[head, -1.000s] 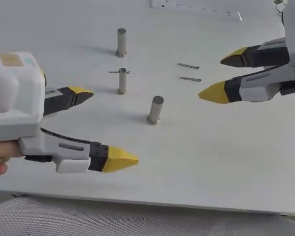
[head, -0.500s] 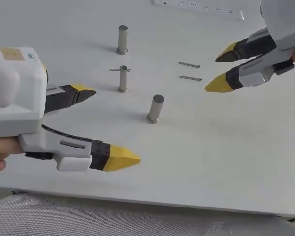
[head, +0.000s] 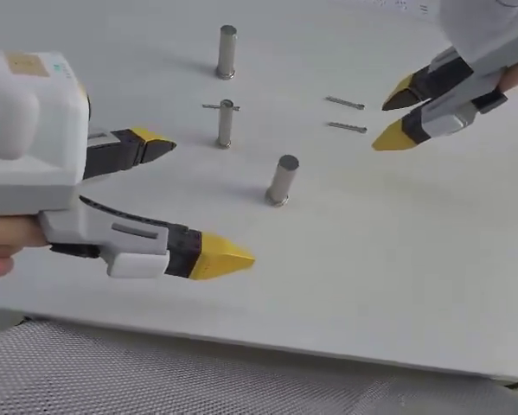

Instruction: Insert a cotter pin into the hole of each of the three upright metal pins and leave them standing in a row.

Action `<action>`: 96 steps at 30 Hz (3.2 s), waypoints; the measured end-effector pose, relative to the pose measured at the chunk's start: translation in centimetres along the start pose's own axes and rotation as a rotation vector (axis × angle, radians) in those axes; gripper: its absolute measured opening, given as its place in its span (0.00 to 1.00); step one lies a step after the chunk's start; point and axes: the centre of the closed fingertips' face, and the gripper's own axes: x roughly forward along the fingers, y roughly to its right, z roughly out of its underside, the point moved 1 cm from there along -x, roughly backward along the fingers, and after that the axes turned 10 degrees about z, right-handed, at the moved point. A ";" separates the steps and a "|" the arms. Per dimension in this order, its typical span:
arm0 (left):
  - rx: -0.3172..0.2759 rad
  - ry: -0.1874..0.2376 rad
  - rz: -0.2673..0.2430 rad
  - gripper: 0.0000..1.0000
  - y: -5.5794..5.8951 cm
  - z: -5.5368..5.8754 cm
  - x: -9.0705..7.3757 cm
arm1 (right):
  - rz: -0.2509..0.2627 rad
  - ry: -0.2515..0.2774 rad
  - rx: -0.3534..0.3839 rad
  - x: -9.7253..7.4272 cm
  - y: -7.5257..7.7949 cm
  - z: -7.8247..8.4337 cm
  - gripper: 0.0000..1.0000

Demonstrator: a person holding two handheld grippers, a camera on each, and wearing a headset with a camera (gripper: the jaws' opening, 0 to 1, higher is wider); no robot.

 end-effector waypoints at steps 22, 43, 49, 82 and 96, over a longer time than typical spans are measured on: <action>-0.013 0.001 -0.009 0.91 -0.7 0.8 -1.1 | -0.048 -0.124 -0.078 3.0 0.5 0.5 0.18; -0.026 -0.007 -0.006 0.87 -1.3 1.3 -1.0 | -0.058 -0.215 -0.133 3.7 0.8 0.3 0.03; -0.018 -0.012 -0.043 0.87 -2.5 1.1 -1.2 | -0.062 -0.271 -0.161 3.7 1.1 0.4 0.00; -0.032 0.024 -0.079 0.83 -2.3 0.1 -2.8 | -0.021 -0.280 -0.233 3.7 1.2 1.0 0.00; -0.067 0.092 -0.102 0.78 -1.7 -1.4 -2.6 | 0.096 -0.103 -0.279 0.8 1.0 -2.0 0.00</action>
